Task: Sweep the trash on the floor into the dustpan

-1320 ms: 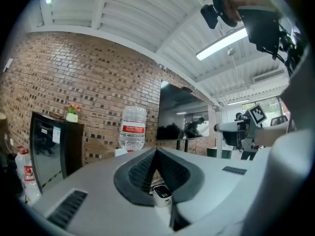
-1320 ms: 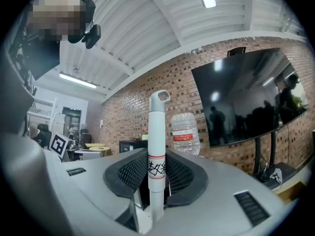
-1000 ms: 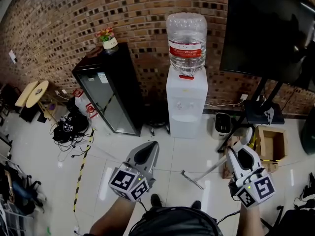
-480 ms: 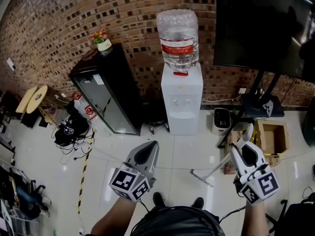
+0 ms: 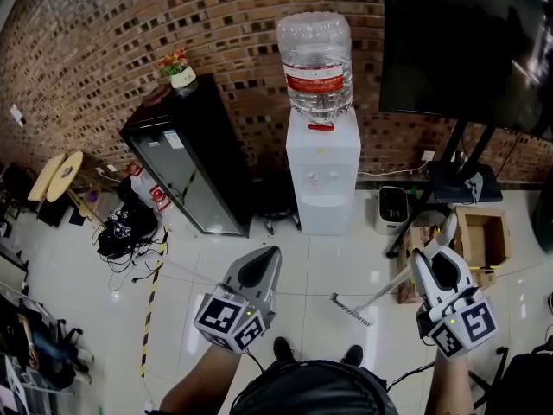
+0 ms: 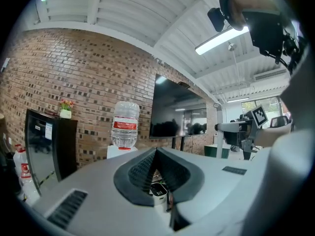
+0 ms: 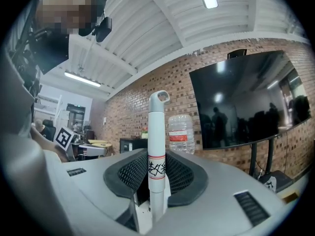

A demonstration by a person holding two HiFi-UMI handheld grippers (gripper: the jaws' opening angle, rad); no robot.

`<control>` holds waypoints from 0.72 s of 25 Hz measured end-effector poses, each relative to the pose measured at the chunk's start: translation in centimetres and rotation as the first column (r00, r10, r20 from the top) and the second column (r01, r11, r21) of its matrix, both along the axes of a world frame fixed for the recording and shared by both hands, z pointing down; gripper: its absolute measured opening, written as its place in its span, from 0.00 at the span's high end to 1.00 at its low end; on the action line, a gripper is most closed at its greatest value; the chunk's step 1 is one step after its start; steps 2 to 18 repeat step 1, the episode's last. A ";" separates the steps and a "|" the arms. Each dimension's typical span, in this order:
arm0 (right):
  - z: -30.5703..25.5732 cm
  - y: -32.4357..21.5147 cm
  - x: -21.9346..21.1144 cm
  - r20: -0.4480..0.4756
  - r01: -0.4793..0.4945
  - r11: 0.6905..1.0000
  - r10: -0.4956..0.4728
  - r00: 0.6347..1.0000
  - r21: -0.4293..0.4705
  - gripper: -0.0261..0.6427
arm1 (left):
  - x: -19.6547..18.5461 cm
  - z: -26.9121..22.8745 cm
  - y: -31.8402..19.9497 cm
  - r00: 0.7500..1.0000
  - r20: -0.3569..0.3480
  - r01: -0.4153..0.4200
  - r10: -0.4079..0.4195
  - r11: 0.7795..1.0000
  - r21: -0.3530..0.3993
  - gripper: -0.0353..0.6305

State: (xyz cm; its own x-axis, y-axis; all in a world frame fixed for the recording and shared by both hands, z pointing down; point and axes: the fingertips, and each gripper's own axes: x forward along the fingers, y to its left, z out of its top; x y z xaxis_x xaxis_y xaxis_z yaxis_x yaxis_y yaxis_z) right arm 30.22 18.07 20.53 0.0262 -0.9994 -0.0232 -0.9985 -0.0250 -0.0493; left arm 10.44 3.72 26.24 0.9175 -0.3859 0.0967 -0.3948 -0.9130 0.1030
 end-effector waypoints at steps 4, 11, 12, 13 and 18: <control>-0.1 -0.3 -0.2 -0.001 0.004 1.000 -0.004 1.000 0.002 0.80 | -0.1 0.0 -0.2 1.000 0.001 0.002 -0.002 1.000 -0.002 0.94; -0.1 -0.3 -0.2 -0.001 0.004 1.000 -0.004 1.000 0.002 0.80 | -0.1 0.0 -0.2 1.000 0.001 0.002 -0.002 1.000 -0.002 0.94; -0.1 -0.3 -0.2 -0.001 0.004 1.000 -0.004 1.000 0.002 0.80 | -0.1 0.0 -0.2 1.000 0.001 0.002 -0.002 1.000 -0.002 0.94; -0.1 -0.3 -0.2 -0.001 0.004 1.000 -0.004 1.000 0.002 0.80 | -0.1 0.0 -0.2 1.000 0.001 0.002 -0.002 1.000 -0.002 0.94; -0.1 -0.3 -0.2 -0.001 0.004 1.000 -0.004 1.000 0.002 0.80 | -0.1 0.0 -0.2 1.000 0.001 0.002 -0.002 1.000 -0.002 0.94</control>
